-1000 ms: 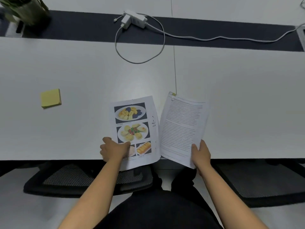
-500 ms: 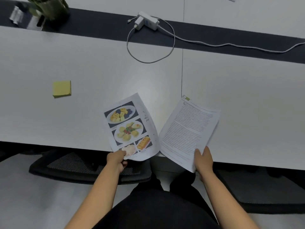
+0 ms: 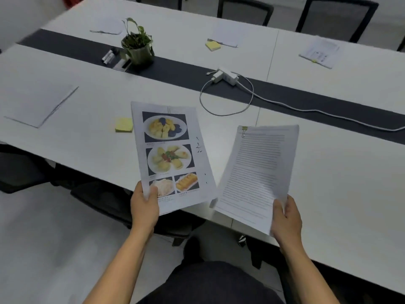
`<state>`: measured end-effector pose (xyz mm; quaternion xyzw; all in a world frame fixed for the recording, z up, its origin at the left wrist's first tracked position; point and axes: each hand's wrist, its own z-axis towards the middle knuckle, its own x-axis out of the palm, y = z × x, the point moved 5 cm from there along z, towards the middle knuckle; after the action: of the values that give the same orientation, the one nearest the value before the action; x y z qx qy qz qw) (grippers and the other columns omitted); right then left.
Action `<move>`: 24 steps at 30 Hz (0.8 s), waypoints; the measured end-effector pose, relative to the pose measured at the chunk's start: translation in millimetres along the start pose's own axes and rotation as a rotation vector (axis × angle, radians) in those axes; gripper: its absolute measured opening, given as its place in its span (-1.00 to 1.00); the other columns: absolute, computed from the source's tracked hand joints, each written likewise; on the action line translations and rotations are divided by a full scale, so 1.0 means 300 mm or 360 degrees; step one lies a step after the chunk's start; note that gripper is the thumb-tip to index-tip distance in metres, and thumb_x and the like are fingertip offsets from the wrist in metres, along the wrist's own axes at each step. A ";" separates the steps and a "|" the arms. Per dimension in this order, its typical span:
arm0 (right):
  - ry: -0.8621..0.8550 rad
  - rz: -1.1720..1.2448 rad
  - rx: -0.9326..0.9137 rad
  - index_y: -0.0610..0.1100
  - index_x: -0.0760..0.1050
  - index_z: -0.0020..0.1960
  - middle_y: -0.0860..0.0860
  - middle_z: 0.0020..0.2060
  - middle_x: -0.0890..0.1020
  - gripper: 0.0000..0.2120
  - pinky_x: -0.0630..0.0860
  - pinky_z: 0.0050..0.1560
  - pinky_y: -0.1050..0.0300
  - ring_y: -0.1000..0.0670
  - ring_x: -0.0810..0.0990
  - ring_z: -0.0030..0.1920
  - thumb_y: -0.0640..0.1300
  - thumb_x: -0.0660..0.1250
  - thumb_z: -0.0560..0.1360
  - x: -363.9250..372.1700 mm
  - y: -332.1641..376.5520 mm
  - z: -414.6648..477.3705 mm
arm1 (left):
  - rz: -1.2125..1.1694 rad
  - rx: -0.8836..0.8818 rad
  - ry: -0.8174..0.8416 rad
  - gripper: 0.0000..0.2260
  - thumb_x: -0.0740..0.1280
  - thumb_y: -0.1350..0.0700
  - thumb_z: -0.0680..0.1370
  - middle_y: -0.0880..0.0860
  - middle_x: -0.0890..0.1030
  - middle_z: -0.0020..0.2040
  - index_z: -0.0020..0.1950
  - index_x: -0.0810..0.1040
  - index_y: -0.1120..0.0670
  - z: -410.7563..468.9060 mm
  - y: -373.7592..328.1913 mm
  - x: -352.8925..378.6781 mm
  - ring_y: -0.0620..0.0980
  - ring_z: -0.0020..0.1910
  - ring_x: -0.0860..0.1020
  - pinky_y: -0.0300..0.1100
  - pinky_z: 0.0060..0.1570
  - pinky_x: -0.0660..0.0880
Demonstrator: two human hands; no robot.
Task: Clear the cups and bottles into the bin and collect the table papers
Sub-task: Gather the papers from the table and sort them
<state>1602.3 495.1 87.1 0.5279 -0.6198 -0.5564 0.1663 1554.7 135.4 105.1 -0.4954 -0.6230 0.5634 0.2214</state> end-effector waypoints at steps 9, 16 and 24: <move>0.0591 0.0218 -0.0100 0.07 0.45 0.27 0.21 0.08 0.60 -0.80 0.45 -0.02 0.38 0.37 0.57 -0.05 -0.07 0.17 0.68 0.157 0.040 -0.150 | -0.0385 -0.0181 -0.0747 -0.79 0.30 0.24 0.62 -0.09 0.66 0.01 0.23 0.56 0.04 -0.415 0.087 -0.372 -0.13 -0.09 0.64 -0.23 -0.14 0.56; 0.1095 0.0068 -0.0297 0.02 0.44 0.21 0.16 0.04 0.61 -0.85 0.48 -0.08 0.30 0.17 0.59 0.04 -0.09 0.17 0.67 0.529 0.214 -0.395 | -0.0681 -0.0143 -0.1339 -0.73 0.31 0.27 0.60 -0.13 0.66 0.03 0.21 0.57 -0.04 -0.552 0.105 -0.822 -0.14 -0.05 0.64 -0.23 -0.15 0.55; 0.1278 0.0170 -0.0576 0.05 0.48 0.14 0.16 0.00 0.64 -0.89 0.53 -0.18 0.31 0.20 0.63 -0.05 -0.07 0.22 0.66 1.160 0.546 -0.738 | -0.1049 0.0054 -0.1584 -0.65 0.34 0.28 0.56 -0.14 0.69 0.09 0.26 0.59 -0.07 -0.322 0.162 -1.392 -0.10 0.05 0.67 -0.26 -0.11 0.63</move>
<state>1566.4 60.1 168.2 0.6317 -0.4250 -0.3975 0.5121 1824.9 -186.0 204.1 0.0510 -0.7636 0.6394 0.0740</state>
